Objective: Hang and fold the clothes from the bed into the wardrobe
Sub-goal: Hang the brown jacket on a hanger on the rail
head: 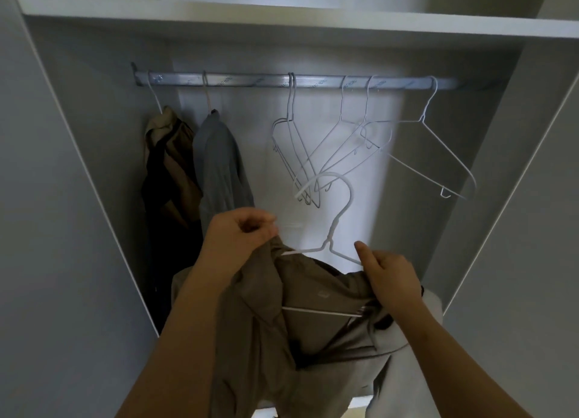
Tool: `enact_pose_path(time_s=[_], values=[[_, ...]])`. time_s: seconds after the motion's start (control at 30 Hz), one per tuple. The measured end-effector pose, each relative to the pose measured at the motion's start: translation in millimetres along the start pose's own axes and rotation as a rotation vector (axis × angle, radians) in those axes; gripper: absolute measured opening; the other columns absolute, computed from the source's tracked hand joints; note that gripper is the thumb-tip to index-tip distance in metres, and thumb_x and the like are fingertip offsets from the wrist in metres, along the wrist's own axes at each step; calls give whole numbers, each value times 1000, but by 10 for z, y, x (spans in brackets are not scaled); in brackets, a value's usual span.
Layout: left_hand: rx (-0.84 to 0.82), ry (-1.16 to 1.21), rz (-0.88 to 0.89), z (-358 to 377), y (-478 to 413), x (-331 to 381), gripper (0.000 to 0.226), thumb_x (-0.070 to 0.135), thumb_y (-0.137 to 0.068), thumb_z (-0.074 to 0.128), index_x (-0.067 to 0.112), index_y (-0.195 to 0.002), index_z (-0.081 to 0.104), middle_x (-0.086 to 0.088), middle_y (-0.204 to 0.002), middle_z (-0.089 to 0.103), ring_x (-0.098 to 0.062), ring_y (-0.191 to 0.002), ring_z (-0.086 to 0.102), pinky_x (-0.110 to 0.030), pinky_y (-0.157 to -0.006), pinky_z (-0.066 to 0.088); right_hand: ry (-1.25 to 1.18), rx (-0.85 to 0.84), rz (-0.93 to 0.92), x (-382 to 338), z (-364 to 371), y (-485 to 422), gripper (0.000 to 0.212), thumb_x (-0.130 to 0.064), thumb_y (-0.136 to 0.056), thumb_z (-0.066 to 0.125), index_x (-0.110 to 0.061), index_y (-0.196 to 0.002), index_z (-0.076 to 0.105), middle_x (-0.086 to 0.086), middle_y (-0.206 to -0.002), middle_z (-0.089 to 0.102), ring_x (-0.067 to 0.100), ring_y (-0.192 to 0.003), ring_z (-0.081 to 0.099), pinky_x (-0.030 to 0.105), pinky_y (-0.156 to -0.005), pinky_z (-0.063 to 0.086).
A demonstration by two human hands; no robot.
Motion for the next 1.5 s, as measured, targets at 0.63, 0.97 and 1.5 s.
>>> enact_pose_path(time_s=[0.63, 0.97, 1.5], values=[[-516, -601, -162, 421, 149, -204, 27, 47, -87, 55, 26, -69, 58, 11, -67, 56, -7, -72, 54, -17, -66, 37, 50, 10, 74, 34, 60, 41, 54, -43, -92, 48, -14, -48, 39, 3, -48, 41, 14, -48, 40, 28, -54, 37], [-25, -444, 61, 190, 71, -166, 19, 34, -74, 74, 35, -59, 62, 17, -67, 65, -4, -71, 61, -27, -72, 48, -164, 183, 390, 418, -125, 36, 56, -40, -87, 57, -21, -136, 38, 8, -145, 30, 34, -130, 30, 48, -106, 27], [53, -492, 92, 44, 111, -85, 24, 40, -75, 70, 40, -55, 58, 28, -58, 59, 6, -62, 56, -18, -63, 44, -232, 44, -85, -176, -142, 28, 19, -20, -88, 56, -37, -95, 63, -19, -75, 59, 15, -91, 56, 34, -87, 40]])
Point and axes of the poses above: each hand's wrist, its own y-axis away from the middle knuckle, its own z-axis out of the palm, x = y × z, the point moved 3 cm from there along -y, towards the middle knuckle
